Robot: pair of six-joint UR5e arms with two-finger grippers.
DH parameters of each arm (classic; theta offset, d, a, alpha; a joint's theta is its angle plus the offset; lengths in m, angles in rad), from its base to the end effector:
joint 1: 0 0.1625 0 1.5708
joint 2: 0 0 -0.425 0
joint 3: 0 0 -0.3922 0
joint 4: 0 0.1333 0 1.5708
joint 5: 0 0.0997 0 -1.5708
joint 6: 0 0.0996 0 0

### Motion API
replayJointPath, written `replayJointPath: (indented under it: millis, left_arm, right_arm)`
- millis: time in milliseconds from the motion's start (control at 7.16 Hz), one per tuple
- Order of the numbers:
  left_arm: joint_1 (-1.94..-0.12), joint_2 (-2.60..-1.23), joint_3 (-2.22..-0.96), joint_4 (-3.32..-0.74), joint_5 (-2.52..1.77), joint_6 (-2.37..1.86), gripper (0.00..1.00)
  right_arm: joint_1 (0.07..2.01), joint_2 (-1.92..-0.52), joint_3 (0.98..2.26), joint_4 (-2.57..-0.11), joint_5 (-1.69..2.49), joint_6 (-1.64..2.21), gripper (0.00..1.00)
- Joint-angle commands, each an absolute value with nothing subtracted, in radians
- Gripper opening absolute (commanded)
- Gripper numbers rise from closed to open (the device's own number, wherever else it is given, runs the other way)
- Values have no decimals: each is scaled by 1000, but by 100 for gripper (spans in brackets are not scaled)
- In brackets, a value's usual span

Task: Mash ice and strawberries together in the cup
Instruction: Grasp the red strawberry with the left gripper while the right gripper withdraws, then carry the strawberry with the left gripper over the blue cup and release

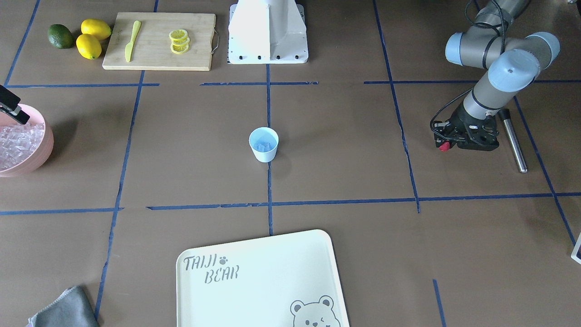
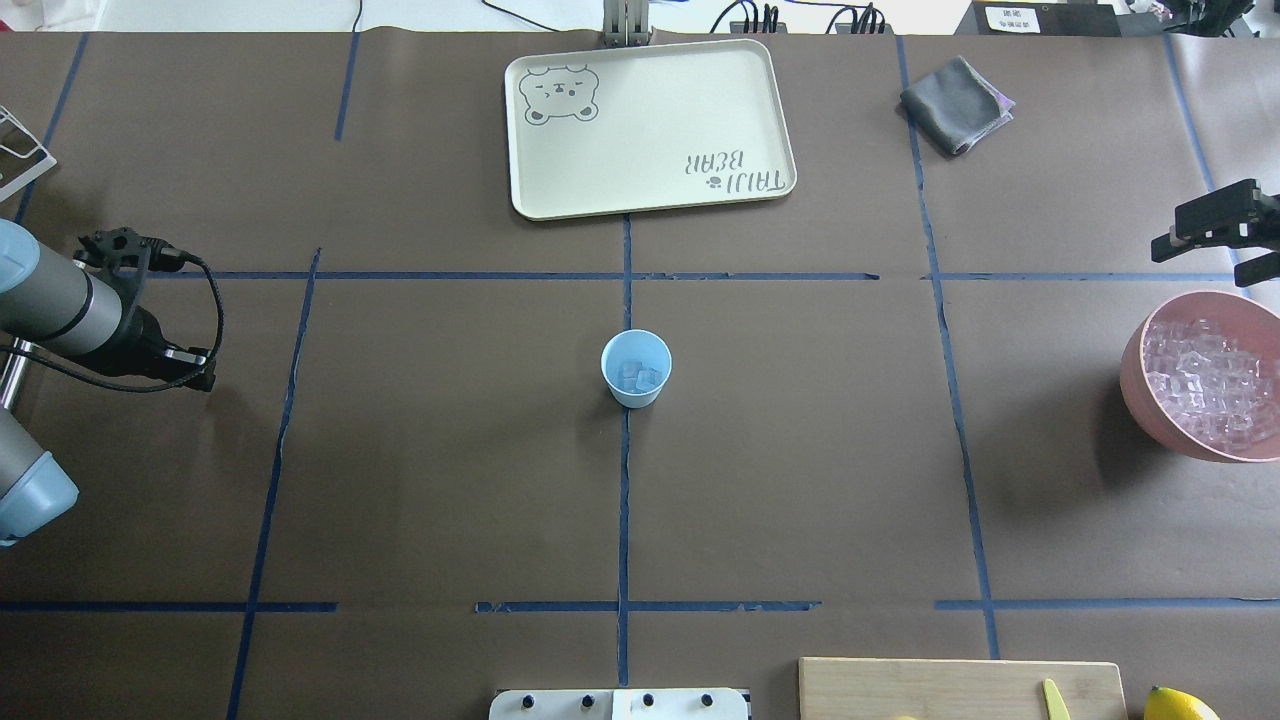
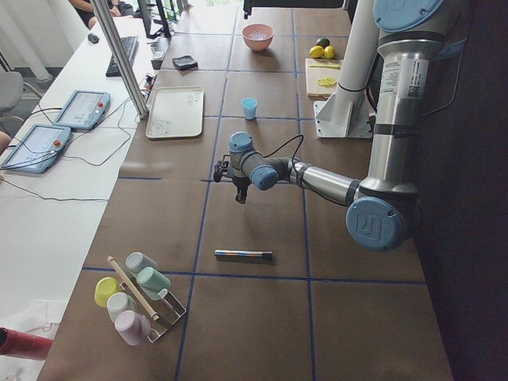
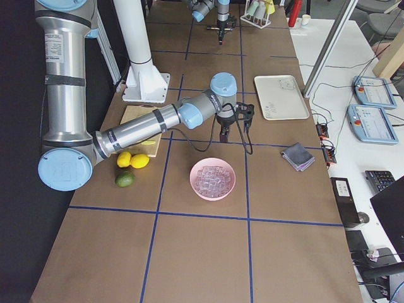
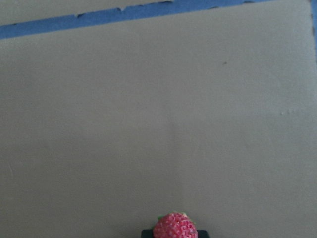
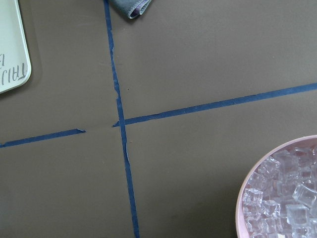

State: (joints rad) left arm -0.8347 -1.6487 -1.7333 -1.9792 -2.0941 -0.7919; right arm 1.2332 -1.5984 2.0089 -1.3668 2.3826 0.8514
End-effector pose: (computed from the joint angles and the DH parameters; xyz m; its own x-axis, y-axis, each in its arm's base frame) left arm 0.3044 -0.4604 0.5013 0.6893 0.1455 -0.7098 -0.0633 0.9880 0.1411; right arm -0.0977 -0.4626 0.4293 0.5402 0.1696 0.8243 -0.2059 0.9763 -0.0660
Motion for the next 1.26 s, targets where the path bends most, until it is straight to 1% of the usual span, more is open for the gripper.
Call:
replayJointPath:
  millis: [0, 140, 419, 698, 838, 1117]
  left_arm:
    - [-833, -1778, -1787, -1968, -2108, -945, 0]
    - [-819, -1910, -1772, -1950, -2144, -1107, 0]
    - [-677, -2143, -1743, -1896, -2114, -1370, 0]
    - [-620, -2354, -1610, -1805, -2037, -1402, 0]
    - [-595, -2384, -1600, -1780, -2020, -1413, 0]
    - [-556, -2367, -1603, -1784, -1967, -1431, 0]
  right_arm:
    - [1235, -1600, 2011, -1365, 2384, 851, 99]
    - [1235, -1600, 2013, -1365, 2384, 851, 99]
    - [1242, -1608, 2020, -1365, 2384, 851, 99]
    - [1247, -1618, 2035, -1364, 2384, 851, 99]
    - [1247, -1626, 2045, -1364, 2384, 851, 99]
    - [1247, -1626, 2045, -1364, 2384, 851, 99]
